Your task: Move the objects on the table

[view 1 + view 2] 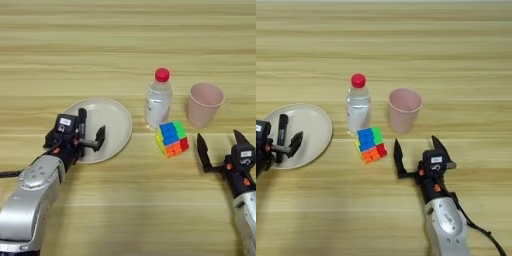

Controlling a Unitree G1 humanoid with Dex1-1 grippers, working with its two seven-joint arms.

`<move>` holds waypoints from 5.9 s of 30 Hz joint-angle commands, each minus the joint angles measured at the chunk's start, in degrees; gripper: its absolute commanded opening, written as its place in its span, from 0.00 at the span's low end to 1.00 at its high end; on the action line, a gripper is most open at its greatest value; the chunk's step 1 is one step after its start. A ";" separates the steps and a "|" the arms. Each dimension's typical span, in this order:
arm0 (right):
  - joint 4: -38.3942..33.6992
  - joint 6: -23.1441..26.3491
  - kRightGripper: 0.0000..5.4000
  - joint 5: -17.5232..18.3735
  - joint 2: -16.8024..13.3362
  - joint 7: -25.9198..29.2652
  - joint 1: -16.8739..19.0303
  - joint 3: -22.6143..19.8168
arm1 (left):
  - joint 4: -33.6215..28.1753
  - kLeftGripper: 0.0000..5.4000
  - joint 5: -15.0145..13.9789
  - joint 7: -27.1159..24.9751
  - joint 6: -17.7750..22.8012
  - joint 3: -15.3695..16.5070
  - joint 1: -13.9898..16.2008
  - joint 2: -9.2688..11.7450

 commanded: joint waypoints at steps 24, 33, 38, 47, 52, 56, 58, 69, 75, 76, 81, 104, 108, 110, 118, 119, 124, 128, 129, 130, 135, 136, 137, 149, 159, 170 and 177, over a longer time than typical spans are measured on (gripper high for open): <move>-0.73 -0.16 0.99 -1.29 1.79 -1.87 -0.41 1.84 | 10.98 1.00 1.65 -1.33 -4.50 0.23 -4.41 3.14; -0.36 -0.13 0.99 -1.30 2.04 -1.91 -0.79 1.80 | 12.75 1.00 2.05 -1.64 -4.81 -0.90 -4.32 2.76; -0.27 -0.07 0.99 -1.33 2.13 -1.87 -1.12 1.87 | 15.03 1.00 2.55 -1.84 -5.41 -0.81 -5.03 2.72; -0.40 0.04 0.99 -1.47 2.41 -2.03 -1.10 2.25 | 18.81 1.00 3.52 -2.14 -7.18 -1.14 -6.12 2.99; -0.15 0.01 1.00 -1.42 2.50 -2.13 -1.15 2.31 | 19.03 0.95 3.65 -2.41 -7.56 -1.19 -6.26 3.13; -0.25 0.07 1.00 -1.26 2.48 -2.27 -1.12 2.33 | 18.97 0.86 3.44 -2.64 -7.87 -0.94 -6.10 3.15; -0.15 0.06 1.00 -1.09 2.42 -2.32 -1.24 2.13 | 18.98 0.85 3.51 -2.70 -7.96 -0.92 -6.09 3.19; -0.48 0.09 1.00 -0.96 2.33 -2.53 -1.14 1.97 | 18.72 0.66 3.40 -2.87 -8.13 -0.81 -6.13 3.18; -0.26 0.02 1.00 -0.96 2.32 -2.50 -1.22 1.93 | 18.77 0.56 3.33 -2.78 -8.38 -0.66 -6.33 3.07; -0.18 -0.01 1.00 -0.98 2.32 -2.52 -1.23 1.93 | 18.80 0.54 3.33 -2.78 -8.43 -0.62 -6.39 3.09; -0.11 -0.13 1.00 -1.08 2.32 -2.57 -1.00 1.92 | 18.74 0.45 3.30 -2.79 -8.66 -0.53 -6.41 3.11; 0.13 -0.30 1.00 -0.98 2.25 -2.63 -0.97 1.57 | 16.80 0.17 3.01 -2.39 -8.84 -0.21 -7.67 2.81; 0.09 -0.23 1.00 -0.91 2.24 -2.57 -1.12 1.51 | 13.00 0.17 2.19 -2.46 -7.38 -0.25 -7.47 2.43; -0.06 -0.17 1.00 -0.88 2.21 -2.55 -1.05 1.46 | 10.72 0.17 1.68 -2.40 -6.48 -0.24 -7.35 2.14; -0.21 0.08 1.00 -0.84 2.28 -2.50 -1.14 1.37 | -1.46 0.17 -2.91 -2.92 1.42 -1.24 -6.10 -0.02; -0.14 0.09 1.00 -0.84 2.29 -2.50 -1.24 1.35 | -2.78 0.17 -3.77 -3.00 2.67 -1.30 -6.07 -0.48; 0.08 0.02 1.00 -0.88 2.44 -2.58 -1.53 1.34 | -6.29 0.17 -7.81 -2.65 8.14 -2.30 -6.57 -2.90; 0.03 -0.13 1.00 -0.92 2.53 -2.69 -1.28 1.27 | -7.02 0.17 -9.50 -2.08 10.60 -3.77 -7.07 -4.58; -0.02 -0.17 1.00 -0.92 2.56 -2.70 -1.21 1.27 | -6.89 0.17 -9.62 -1.91 10.83 -4.00 -7.17 -4.77; -0.13 -0.17 1.00 -0.91 2.54 -2.72 -1.14 1.22 | -6.78 0.17 -9.63 -1.76 10.94 -4.41 -7.24 -5.03; -0.36 -0.22 1.00 -0.90 2.54 -2.76 -0.85 1.07 | -5.44 0.17 -9.36 -1.05 10.85 -6.95 -7.55 -6.66; -0.37 -0.24 1.00 -0.89 2.55 -2.76 -0.80 1.05 | -4.92 0.17 -9.13 -0.94 10.71 -7.40 -7.66 -6.99; -0.37 -0.27 1.00 -0.90 2.57 -2.76 -0.76 1.04 | -4.27 0.17 -8.92 -0.79 10.55 -7.78 -7.74 -7.37; -1.05 -0.25 1.00 -1.02 2.77 -2.98 0.09 1.05 | 0.22 0.17 -7.95 -0.15 8.89 -10.94 -8.00 -8.60; -1.45 -0.27 1.00 -1.32 3.19 -3.25 0.54 1.18 | 2.48 0.17 -7.69 0.06 7.85 -11.38 -8.86 -8.96; -1.73 -0.23 1.00 -1.47 3.51 -3.29 0.73 1.27 | 1.23 0.17 -8.14 -0.10 8.47 -10.30 -6.99 -7.73; -1.00 0.04 1.00 -1.51 3.36 -3.11 -0.48 1.59 | 1.63 0.17 -8.03 -0.08 7.68 -8.98 -5.23 -6.68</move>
